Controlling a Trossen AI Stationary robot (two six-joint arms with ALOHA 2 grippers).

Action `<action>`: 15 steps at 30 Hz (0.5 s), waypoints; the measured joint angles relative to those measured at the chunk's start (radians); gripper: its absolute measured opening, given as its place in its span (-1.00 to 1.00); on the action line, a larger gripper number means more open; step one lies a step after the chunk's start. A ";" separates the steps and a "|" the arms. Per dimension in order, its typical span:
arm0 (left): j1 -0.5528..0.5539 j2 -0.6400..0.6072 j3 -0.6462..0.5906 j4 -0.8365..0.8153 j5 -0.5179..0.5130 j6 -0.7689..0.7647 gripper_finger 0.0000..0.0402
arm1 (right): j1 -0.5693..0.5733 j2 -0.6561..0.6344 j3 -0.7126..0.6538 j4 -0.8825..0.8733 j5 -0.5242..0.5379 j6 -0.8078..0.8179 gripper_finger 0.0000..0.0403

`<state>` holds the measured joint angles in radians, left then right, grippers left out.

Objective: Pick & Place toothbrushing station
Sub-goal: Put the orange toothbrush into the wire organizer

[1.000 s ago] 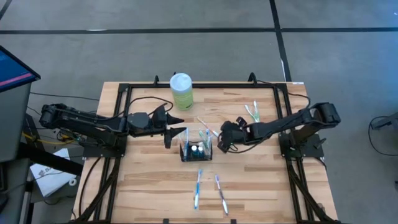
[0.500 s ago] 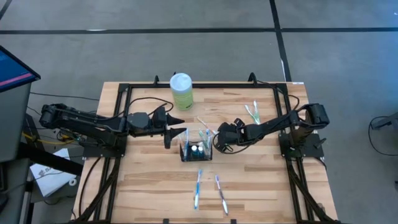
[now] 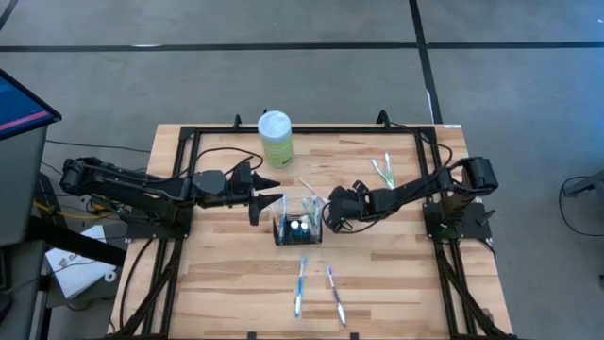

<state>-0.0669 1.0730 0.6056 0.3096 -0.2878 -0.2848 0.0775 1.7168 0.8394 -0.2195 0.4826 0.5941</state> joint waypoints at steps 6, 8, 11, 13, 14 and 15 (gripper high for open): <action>0.000 0.000 0.000 0.003 0.000 0.000 -0.10 | -0.003 0.000 0.000 0.023 -0.012 -0.003 -0.13; 0.000 0.000 0.000 0.004 0.000 0.000 -0.10 | -0.002 0.000 0.000 0.029 -0.015 -0.002 -0.14; 0.000 0.000 0.000 0.006 0.000 0.000 -0.10 | -0.003 0.022 0.001 0.049 -0.030 -0.002 -0.15; 0.000 0.000 0.000 0.006 0.000 0.000 -0.10 | -0.003 0.025 -0.001 0.042 -0.037 -0.002 -0.15; 0.000 0.000 0.000 0.007 0.000 0.000 -0.10 | -0.002 0.026 0.000 0.052 -0.037 -0.002 -0.15; 0.000 0.000 0.000 0.007 0.000 0.000 -0.10 | 0.000 0.037 0.003 0.058 -0.037 -0.002 -0.15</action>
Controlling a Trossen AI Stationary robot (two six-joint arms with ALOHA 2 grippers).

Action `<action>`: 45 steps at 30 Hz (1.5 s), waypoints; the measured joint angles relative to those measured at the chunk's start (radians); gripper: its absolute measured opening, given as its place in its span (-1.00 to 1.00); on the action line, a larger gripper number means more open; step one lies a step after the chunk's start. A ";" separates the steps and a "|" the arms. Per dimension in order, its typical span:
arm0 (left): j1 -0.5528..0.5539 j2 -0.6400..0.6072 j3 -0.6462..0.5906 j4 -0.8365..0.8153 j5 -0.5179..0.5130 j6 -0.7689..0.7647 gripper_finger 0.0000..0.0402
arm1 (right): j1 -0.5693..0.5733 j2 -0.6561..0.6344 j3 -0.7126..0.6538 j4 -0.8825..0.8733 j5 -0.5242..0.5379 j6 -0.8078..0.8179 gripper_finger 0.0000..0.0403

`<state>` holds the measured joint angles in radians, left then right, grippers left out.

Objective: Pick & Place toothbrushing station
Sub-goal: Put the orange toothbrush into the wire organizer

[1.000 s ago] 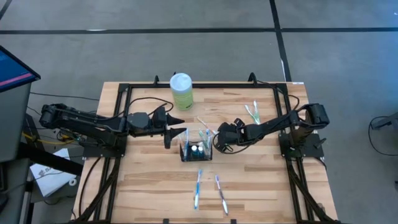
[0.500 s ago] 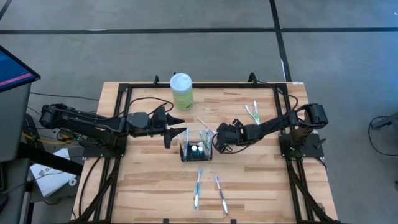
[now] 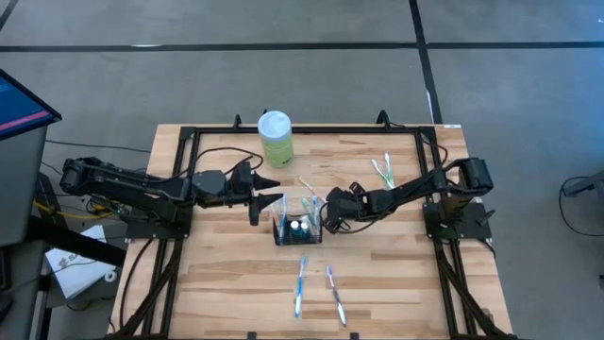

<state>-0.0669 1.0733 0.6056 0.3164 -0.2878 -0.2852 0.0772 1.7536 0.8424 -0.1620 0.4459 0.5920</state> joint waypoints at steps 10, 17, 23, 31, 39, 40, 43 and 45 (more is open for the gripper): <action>0.000 0.000 0.000 0.005 0.000 0.000 -0.10 | 0.001 0.048 0.000 0.028 -0.020 0.001 -0.54; 0.000 0.000 0.000 0.008 0.000 0.000 -0.10 | -0.001 0.028 0.000 0.020 -0.020 -0.025 -0.93; 0.000 0.000 0.000 0.008 -0.001 0.000 -0.10 | -0.001 -0.016 -0.004 -0.033 -0.010 -0.016 -0.98; 0.000 0.000 0.000 0.017 -0.002 0.000 -0.10 | -0.001 -0.103 -0.004 -0.107 0.068 -0.016 -1.00; 0.001 0.000 0.000 0.031 -0.003 0.000 -0.10 | 0.010 -0.207 -0.004 -0.130 0.153 -0.031 -1.00; 0.001 0.000 0.000 0.034 -0.003 0.000 -0.10 | 0.014 -0.221 -0.004 -0.131 0.160 -0.032 -1.00; 0.001 0.000 0.000 0.051 -0.003 0.000 -0.10 | 0.031 -0.265 -0.004 -0.135 0.196 -0.034 -1.00; 0.001 0.000 0.000 0.068 -0.004 0.000 -0.10 | 0.046 -0.295 -0.004 -0.146 0.228 -0.037 -1.00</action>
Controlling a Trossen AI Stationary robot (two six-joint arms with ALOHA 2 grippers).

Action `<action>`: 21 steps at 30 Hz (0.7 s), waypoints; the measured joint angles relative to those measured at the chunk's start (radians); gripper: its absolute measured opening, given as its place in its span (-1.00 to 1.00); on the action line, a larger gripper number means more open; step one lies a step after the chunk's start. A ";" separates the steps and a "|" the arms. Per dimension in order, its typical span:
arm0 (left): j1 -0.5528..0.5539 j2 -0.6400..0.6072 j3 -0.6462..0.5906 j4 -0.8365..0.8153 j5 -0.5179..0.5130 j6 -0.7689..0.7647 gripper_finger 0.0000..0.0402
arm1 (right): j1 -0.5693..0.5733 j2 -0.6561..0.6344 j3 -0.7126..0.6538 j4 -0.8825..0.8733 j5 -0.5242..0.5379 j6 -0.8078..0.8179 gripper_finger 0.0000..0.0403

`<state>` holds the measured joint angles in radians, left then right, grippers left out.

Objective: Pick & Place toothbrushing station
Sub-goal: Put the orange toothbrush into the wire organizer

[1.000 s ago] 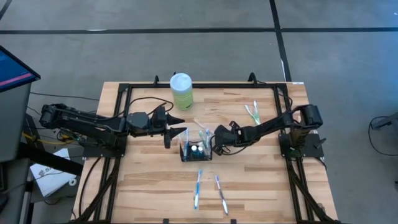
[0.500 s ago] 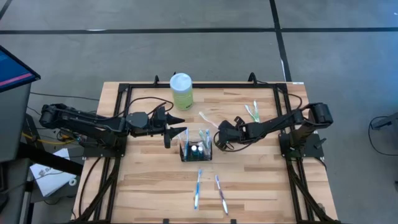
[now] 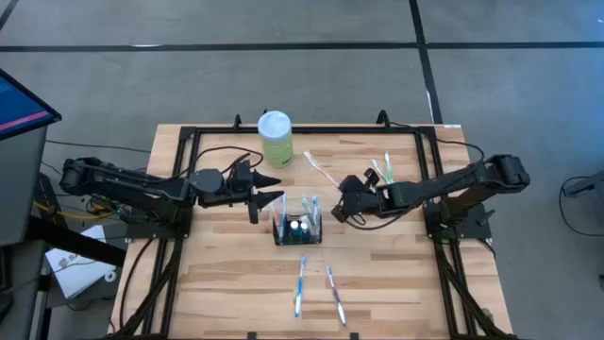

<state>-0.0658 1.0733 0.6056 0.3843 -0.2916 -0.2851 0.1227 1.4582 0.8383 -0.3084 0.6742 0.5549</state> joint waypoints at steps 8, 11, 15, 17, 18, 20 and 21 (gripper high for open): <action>0.000 0.000 0.000 0.104 0.000 0.038 -0.10 | 0.084 -0.125 0.000 0.009 0.103 -0.016 -1.00; 0.000 0.000 0.000 0.148 0.000 0.049 -0.10 | 0.123 -0.161 0.000 0.053 0.121 -0.040 -1.00; 0.000 0.016 0.000 0.193 0.000 0.069 -0.10 | 0.176 -0.186 0.000 0.207 0.114 -0.157 -1.00; 0.000 0.029 0.000 0.219 0.000 0.070 -0.10 | 0.198 -0.191 0.001 0.284 0.111 -0.218 -1.00; 0.000 0.039 0.000 0.235 0.000 0.070 -0.10 | 0.208 -0.191 0.001 0.323 0.112 -0.249 -1.00; 0.000 0.061 0.000 0.266 0.000 0.070 -0.10 | 0.223 -0.191 0.001 0.380 0.108 -0.305 -1.00; 0.000 0.072 0.000 0.287 0.000 0.070 -0.10 | 0.228 -0.191 0.001 0.410 0.104 -0.324 -1.00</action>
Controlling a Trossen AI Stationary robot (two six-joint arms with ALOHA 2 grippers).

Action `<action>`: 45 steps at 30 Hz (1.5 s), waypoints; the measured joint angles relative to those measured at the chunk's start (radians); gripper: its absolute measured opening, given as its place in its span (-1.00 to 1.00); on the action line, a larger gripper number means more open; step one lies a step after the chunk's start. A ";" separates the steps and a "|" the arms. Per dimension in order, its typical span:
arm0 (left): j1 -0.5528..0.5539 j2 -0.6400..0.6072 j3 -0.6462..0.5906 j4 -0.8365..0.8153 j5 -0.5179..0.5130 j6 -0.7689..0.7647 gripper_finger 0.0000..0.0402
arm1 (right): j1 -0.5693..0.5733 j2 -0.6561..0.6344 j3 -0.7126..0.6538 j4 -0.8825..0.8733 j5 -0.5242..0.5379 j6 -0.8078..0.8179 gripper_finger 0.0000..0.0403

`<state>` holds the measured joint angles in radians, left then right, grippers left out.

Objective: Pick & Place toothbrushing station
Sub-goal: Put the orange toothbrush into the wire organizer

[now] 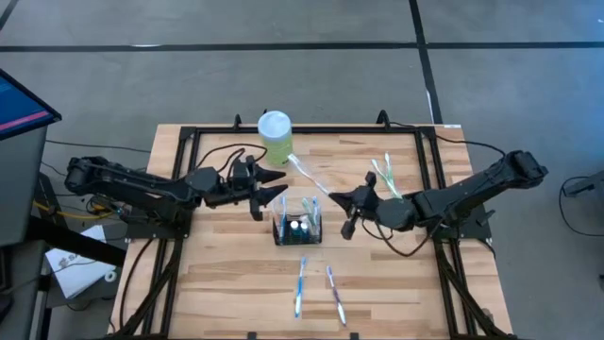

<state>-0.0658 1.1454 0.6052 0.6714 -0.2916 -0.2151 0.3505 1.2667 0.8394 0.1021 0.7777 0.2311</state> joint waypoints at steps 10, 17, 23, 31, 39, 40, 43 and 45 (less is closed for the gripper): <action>0.000 0.102 0.000 0.260 0.064 -0.001 -0.10 | 0.016 0.022 0.001 0.176 -0.061 -0.108 -1.00; 0.000 0.149 0.000 0.368 0.072 -0.002 -0.10 | 0.013 0.081 0.001 0.248 -0.082 -0.133 -1.00; 0.000 0.168 0.000 0.420 0.072 0.000 -0.10 | 0.006 0.097 0.001 0.288 -0.126 -0.136 -1.00; 0.000 0.168 0.000 0.438 0.063 0.019 -0.17 | 0.008 0.097 0.001 0.283 -0.127 -0.121 -1.00; 0.000 0.168 0.000 0.438 0.062 0.034 -0.55 | 0.008 0.097 0.001 0.271 -0.127 -0.099 -1.00; 0.000 0.168 0.000 0.438 0.062 0.042 -0.62 | 0.008 0.097 0.001 0.268 -0.127 -0.099 -1.00; 0.000 0.168 0.000 0.437 0.064 0.057 -0.84 | 0.008 0.097 0.001 0.257 -0.126 -0.099 -1.00; -0.002 0.168 0.000 0.439 0.072 0.056 -0.94 | 0.007 0.097 0.001 0.248 -0.123 -0.099 -1.00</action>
<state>-0.0677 1.3132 0.6056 1.1103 -0.2199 -0.1592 0.3575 1.3632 0.8400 0.3504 0.6542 0.1322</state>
